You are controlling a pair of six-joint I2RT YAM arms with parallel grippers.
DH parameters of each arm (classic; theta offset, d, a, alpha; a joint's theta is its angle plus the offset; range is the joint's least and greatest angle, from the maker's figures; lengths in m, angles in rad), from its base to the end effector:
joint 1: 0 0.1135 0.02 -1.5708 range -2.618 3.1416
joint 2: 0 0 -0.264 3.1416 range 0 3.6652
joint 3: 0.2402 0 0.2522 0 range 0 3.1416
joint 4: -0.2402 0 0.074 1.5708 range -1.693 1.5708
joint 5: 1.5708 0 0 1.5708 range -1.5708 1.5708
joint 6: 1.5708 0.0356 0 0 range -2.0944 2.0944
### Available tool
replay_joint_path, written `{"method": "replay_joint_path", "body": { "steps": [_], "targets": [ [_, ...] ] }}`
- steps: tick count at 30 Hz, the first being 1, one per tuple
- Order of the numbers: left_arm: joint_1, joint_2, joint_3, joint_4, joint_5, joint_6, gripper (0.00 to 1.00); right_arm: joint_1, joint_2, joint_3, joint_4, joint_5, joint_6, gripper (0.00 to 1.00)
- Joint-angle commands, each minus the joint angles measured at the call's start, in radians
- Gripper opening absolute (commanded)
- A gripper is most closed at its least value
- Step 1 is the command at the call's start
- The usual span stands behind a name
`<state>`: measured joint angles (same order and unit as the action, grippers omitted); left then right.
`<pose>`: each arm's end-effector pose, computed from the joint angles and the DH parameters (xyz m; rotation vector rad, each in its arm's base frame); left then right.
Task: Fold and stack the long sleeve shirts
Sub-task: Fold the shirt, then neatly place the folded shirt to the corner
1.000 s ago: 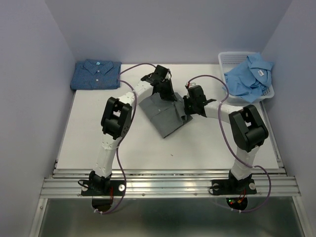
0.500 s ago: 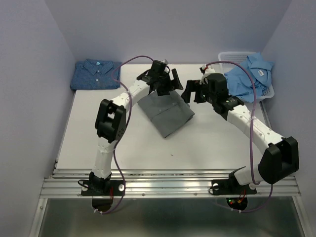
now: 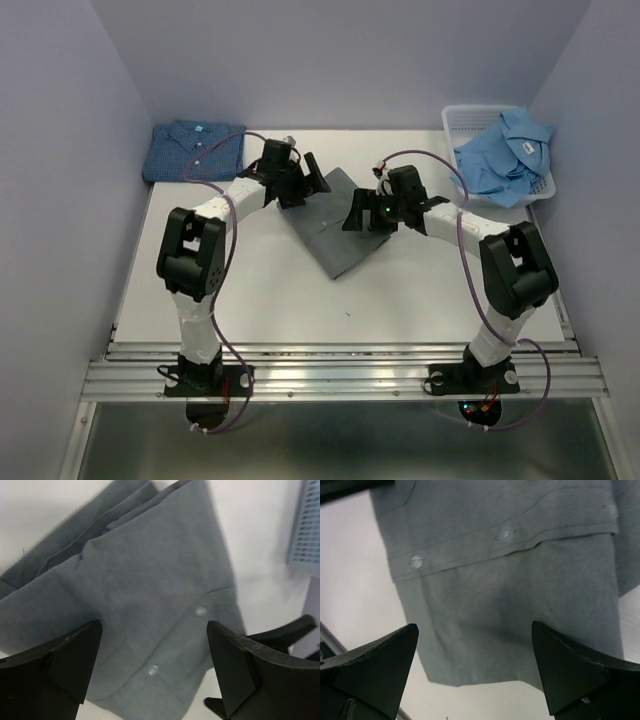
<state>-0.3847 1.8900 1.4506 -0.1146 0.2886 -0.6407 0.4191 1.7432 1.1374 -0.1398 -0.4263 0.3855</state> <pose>0.4059 -0.1753 0.2574 -0.1056 2.2352 -0.8921 0.3402 0.1677 0.2112 -0.2671 2.3908 0.8874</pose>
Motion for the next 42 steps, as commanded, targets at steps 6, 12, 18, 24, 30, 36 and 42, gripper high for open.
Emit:
{"method": "replay_joint_path", "body": {
  "steps": [6,12,18,24,30,36,42],
  "targets": [
    [0.018,0.092,-0.059,0.023,0.032,0.029,0.99,-0.063,0.216,0.105,0.069,0.077,0.036,1.00],
    [0.010,-0.001,-0.257,0.062,0.085,-0.014,0.99,-0.111,0.325,0.197,0.068,0.049,-0.005,1.00],
    [-0.123,-0.184,-0.426,0.099,0.147,-0.077,0.99,-0.125,0.326,0.355,-0.079,-0.026,-0.187,1.00],
    [-0.152,-0.363,-0.391,-0.009,-0.047,-0.079,0.99,-0.085,0.162,0.358,-0.155,-0.003,-0.252,1.00],
    [0.001,-0.575,-0.485,-0.106,-0.195,-0.109,0.99,0.118,0.039,0.309,-0.251,0.347,-0.257,1.00],
    [0.162,-0.666,-0.579,-0.200,-0.267,-0.074,0.99,0.331,0.110,0.352,-0.288,0.492,-0.214,1.00],
    [0.302,-0.675,-0.660,-0.168,-0.171,-0.063,0.99,0.464,0.277,0.533,-0.363,0.704,-0.192,1.00]
  ]
}}
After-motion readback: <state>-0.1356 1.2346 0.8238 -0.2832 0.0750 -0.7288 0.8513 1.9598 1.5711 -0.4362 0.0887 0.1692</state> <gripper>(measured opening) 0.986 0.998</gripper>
